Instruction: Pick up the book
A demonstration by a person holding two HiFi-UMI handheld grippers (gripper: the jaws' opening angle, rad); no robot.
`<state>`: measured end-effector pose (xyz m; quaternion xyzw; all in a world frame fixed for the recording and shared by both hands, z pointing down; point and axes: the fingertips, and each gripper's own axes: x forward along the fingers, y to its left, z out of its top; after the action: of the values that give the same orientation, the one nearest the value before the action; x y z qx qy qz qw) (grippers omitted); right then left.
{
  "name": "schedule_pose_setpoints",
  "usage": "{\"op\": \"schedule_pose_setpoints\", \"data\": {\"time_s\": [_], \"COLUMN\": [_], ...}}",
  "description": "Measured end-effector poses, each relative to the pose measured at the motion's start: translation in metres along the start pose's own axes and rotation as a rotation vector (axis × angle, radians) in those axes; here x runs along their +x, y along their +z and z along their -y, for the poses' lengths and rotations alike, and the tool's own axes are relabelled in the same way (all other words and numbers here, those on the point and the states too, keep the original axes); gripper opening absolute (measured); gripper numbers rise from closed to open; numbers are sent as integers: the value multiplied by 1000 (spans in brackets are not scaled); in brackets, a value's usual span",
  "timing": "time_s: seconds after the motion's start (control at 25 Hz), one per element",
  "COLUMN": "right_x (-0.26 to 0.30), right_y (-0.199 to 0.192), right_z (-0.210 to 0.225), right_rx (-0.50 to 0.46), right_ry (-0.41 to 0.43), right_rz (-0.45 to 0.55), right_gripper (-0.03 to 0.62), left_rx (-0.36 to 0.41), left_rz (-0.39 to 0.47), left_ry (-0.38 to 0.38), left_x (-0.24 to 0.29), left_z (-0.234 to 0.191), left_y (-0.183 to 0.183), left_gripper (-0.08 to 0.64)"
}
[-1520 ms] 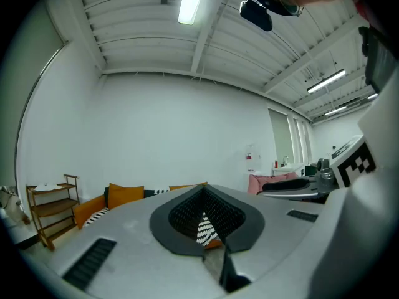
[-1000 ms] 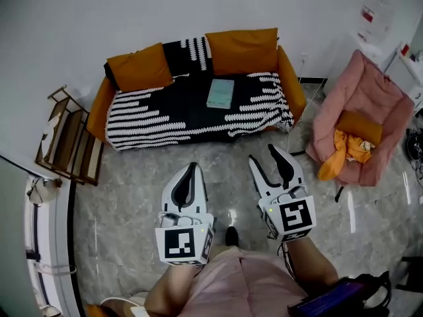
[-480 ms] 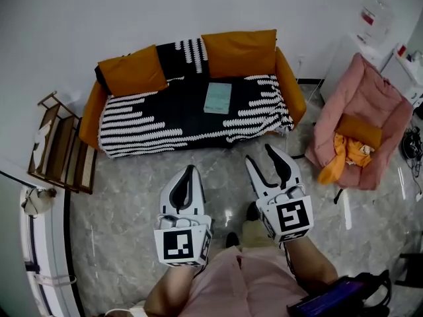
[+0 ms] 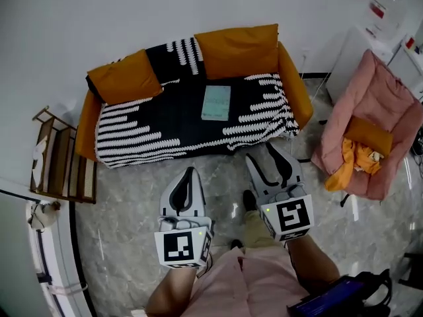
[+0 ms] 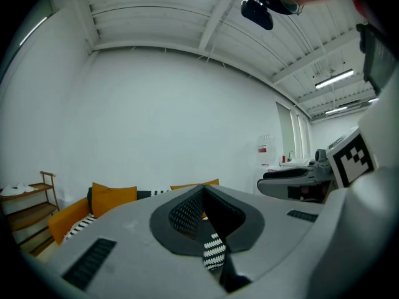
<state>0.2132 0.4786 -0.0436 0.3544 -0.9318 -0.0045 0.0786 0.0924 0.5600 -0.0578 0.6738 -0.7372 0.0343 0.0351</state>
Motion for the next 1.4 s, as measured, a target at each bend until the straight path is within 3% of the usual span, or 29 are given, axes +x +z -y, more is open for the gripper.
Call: {"op": "schedule_pose_setpoints", "data": {"time_s": [0.36,0.6,1.08,1.4], "right_x": [110,161,246,316], "right_y": [-5,6,4,3], "right_z": [94,134,167,178], "right_rx": [55,58,62,53], "right_ry": [27,47,44,-5], "right_rz": [-33,-17,-38,-62], "right_gripper": [193,192,192,192], "left_rx": [20,41,31,12], "left_rz": [-62,-52,-78,-73], "left_ry": [18,44,66,13], "left_x": [139,198,273,343], "left_z": [-2,-7,-48,-94], "left_y": [7,23,16,11], "left_gripper": [12,11,12,12]}}
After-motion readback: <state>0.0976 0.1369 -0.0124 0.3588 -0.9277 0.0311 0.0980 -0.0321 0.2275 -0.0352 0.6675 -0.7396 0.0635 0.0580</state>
